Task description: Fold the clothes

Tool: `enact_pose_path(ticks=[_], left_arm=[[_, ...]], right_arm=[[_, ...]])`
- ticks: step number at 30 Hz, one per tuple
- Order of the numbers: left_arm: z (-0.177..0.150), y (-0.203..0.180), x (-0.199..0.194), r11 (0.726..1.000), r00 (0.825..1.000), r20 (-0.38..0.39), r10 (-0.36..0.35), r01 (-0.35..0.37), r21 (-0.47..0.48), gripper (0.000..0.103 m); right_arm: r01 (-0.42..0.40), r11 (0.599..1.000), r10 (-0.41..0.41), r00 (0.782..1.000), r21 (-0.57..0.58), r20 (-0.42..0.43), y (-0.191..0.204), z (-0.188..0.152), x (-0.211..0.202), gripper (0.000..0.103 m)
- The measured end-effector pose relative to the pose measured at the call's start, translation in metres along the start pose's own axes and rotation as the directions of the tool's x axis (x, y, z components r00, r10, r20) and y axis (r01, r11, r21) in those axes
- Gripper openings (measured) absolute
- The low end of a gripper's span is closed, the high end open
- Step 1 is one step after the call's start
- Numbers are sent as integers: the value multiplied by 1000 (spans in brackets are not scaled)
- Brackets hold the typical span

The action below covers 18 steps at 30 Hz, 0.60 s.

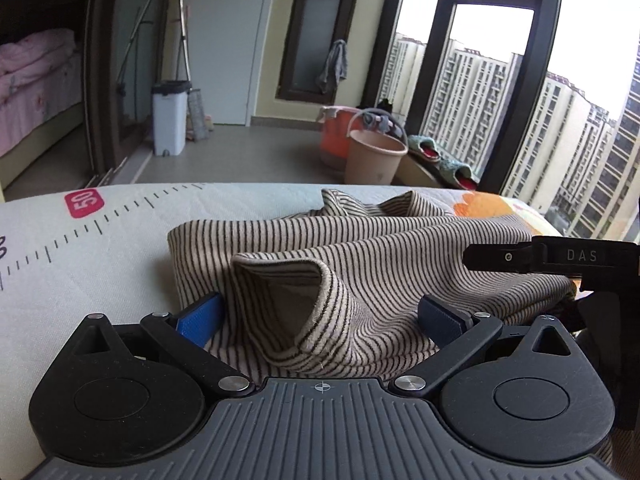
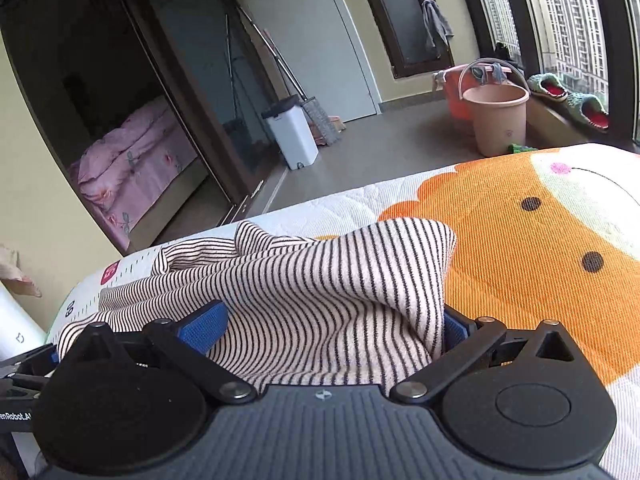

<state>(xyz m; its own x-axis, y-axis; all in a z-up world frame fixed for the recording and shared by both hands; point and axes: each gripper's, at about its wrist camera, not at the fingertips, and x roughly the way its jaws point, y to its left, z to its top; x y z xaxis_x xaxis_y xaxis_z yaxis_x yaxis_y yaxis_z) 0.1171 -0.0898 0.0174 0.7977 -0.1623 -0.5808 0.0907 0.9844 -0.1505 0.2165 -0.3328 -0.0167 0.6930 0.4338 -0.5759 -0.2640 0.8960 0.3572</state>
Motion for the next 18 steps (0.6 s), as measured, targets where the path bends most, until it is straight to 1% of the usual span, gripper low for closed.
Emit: enact_pose_path(ticks=[2, 4, 6, 7, 9, 11, 13, 14, 15, 16, 17, 18], left_arm=[[-8, -8, -10, 1000, 1000, -15, -15, 16, 17, 103], [-20, -15, -24, 999, 999, -21, -34, 35, 30, 103], [-33, -20, -41, 999, 999, -8, -40, 41, 34, 103], [-38, -20, -48, 999, 999, 5, -33, 33, 27, 103], [-45, -19, -60, 1000, 999, 40, -6, 6, 2, 103], [-49, -14, -69, 998, 996, 79, 49, -46, -41, 103], [-52, -8, -80, 991, 990, 100, 100, -90, -99, 103], [-54, -4, -89, 990, 989, 117, 87, -72, -125, 103], [-57, 0, -100, 989, 989, 143, 50, -29, -145, 103], [-62, 5, -111, 985, 983, 180, -22, 52, -163, 103], [-68, 11, -123, 971, 966, 229, -122, 164, -174, 103], [-75, 17, -133, 947, 937, 279, -212, 267, -177, 103]], right_arm=[[30, 999, -31, 999, -31, -19, 7, -9, -10, 103], [34, 997, -37, 998, -70, -41, 14, -20, -24, 103], [29, 996, -33, 999, -89, -43, 18, -31, -36, 103], [27, 995, -31, 999, -94, -41, 20, -36, -41, 103], [22, 994, -27, 999, -103, -38, 24, -46, -52, 103], [24, 993, -28, 999, -112, -37, 27, -54, -60, 103], [42, 992, -47, 998, -116, -44, 29, -54, -58, 103], [50, 992, -56, 997, -119, -47, 30, -55, -57, 103], [59, 990, -67, 996, -132, -60, 33, -50, -55, 103], [63, 986, -77, 994, -153, -82, 37, -45, -53, 103], [64, 983, -83, 991, -170, -106, 38, -42, -51, 103], [63, 982, -87, 988, -179, -130, 40, -39, -50, 103]])
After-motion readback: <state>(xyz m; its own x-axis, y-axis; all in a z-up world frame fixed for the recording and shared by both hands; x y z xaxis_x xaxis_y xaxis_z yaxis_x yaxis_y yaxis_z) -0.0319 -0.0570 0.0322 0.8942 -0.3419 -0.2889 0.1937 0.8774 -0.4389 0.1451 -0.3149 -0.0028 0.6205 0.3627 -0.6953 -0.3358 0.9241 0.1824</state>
